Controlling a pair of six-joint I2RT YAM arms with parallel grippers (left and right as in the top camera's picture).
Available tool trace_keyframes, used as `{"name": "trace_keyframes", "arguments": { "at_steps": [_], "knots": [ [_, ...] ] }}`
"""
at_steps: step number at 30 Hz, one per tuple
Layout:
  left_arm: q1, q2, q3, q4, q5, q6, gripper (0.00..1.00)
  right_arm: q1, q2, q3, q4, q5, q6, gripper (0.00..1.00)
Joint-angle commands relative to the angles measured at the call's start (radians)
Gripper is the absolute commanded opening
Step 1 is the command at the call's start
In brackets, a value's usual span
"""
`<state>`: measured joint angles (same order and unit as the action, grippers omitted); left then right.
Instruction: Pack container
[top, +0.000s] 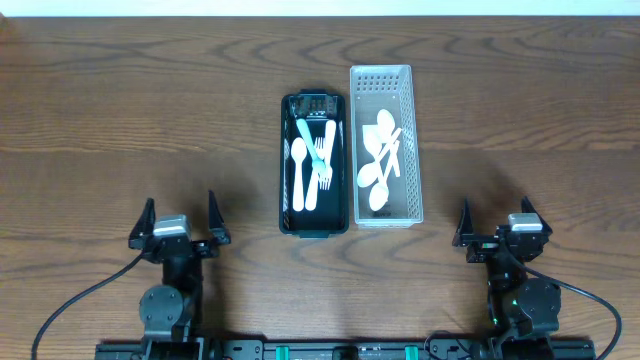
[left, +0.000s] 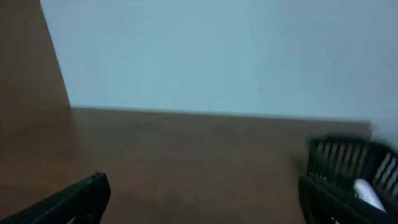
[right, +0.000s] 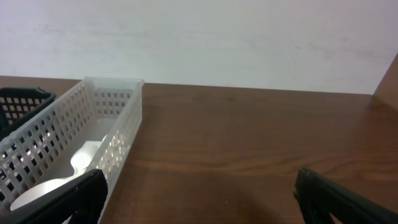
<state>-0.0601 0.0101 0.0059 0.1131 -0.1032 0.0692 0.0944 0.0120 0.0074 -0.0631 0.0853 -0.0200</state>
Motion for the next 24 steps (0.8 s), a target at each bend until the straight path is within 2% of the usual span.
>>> {"name": "trace_keyframes", "arguments": {
  "at_steps": [1, 4, 7, 24],
  "knots": [
    [-0.003, -0.008, -0.002, -0.082, 0.031, 0.043, 0.98, -0.008, -0.006, -0.002, -0.005, -0.004, -0.015, 0.99],
    [-0.003, -0.006, -0.002, -0.188, 0.094, 0.029, 0.98, -0.008, -0.006, -0.002, -0.005, -0.004, -0.015, 0.99],
    [-0.003, -0.008, -0.002, -0.188, 0.096, -0.012, 0.98, -0.008, -0.006, -0.002, -0.005, -0.004, -0.015, 0.99],
    [-0.003, -0.006, -0.002, -0.187, 0.095, -0.011, 0.98, -0.008, -0.006, -0.002, -0.005, -0.004, -0.015, 0.99]
  ]
}}
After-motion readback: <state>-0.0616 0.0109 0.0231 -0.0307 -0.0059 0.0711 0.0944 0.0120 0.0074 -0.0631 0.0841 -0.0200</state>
